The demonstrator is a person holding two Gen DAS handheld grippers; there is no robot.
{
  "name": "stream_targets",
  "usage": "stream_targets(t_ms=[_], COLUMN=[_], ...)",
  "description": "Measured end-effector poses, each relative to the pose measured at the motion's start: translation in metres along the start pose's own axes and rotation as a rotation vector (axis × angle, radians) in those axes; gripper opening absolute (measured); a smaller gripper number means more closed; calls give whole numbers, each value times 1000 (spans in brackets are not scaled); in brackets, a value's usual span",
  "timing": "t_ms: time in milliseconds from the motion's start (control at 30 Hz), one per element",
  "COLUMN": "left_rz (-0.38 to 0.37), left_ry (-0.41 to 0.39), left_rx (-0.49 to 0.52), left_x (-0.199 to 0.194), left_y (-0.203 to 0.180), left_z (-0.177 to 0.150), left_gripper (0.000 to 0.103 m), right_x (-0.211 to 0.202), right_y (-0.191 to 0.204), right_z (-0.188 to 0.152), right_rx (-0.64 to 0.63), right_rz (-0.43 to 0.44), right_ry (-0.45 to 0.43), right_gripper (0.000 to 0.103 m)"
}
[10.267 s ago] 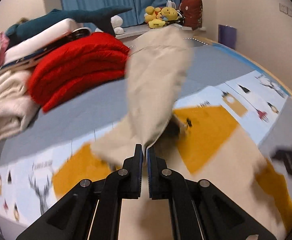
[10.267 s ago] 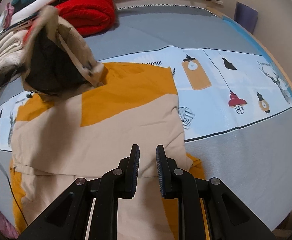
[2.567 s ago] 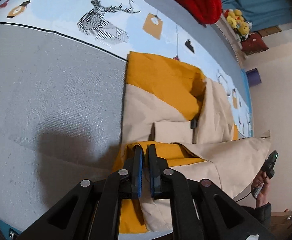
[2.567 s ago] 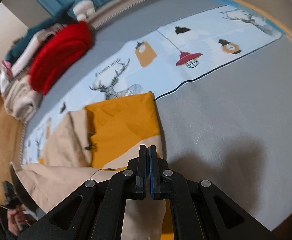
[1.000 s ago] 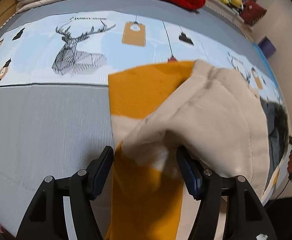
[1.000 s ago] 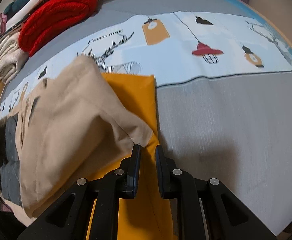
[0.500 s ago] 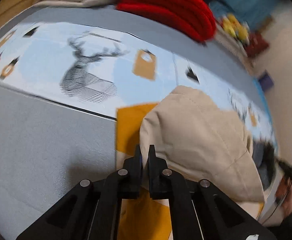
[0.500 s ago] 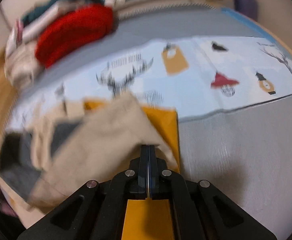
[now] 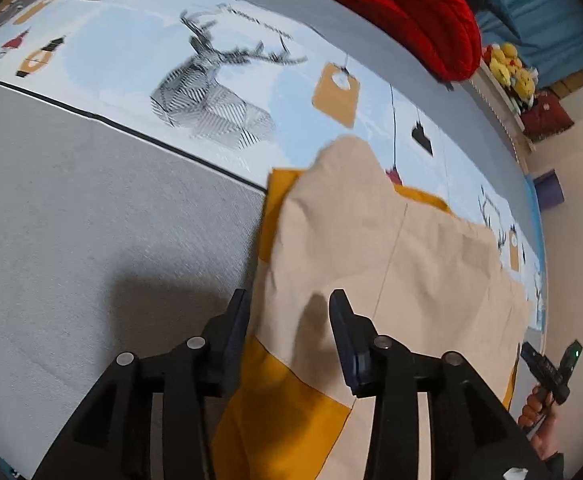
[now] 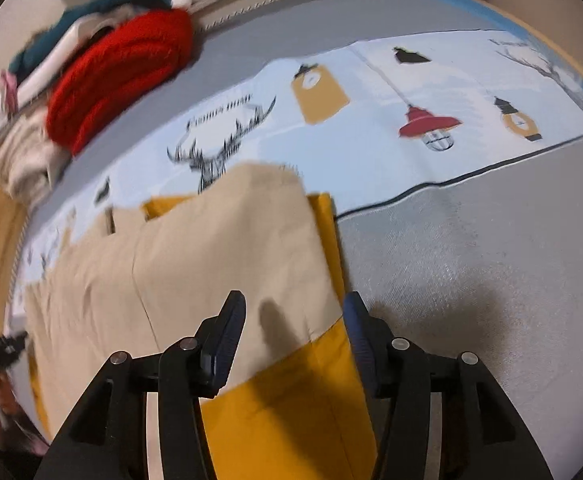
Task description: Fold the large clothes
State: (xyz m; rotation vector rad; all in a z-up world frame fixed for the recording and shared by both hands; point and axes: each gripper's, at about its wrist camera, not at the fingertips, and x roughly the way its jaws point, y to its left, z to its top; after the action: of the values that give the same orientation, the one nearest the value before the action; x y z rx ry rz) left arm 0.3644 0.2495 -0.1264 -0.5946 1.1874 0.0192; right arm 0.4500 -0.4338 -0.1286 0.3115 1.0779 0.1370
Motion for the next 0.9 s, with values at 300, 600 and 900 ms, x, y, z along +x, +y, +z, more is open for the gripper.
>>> stream_targets(t_ms=[300, 600, 900], left_rz=[38, 72, 122], left_ry=[-50, -240, -270], left_rx=[89, 88, 75], left_x=[-3, -30, -21], left_y=[-13, -26, -31], left_z=[-1, 10, 14], left_gripper=[4, 3, 3], right_x=[4, -58, -37], right_y=[7, 24, 30], right_z=[-11, 9, 20], right_rx=[-62, 14, 70], right_rz=[-70, -3, -58], right_ry=[16, -324, -313], right_gripper=[5, 4, 4])
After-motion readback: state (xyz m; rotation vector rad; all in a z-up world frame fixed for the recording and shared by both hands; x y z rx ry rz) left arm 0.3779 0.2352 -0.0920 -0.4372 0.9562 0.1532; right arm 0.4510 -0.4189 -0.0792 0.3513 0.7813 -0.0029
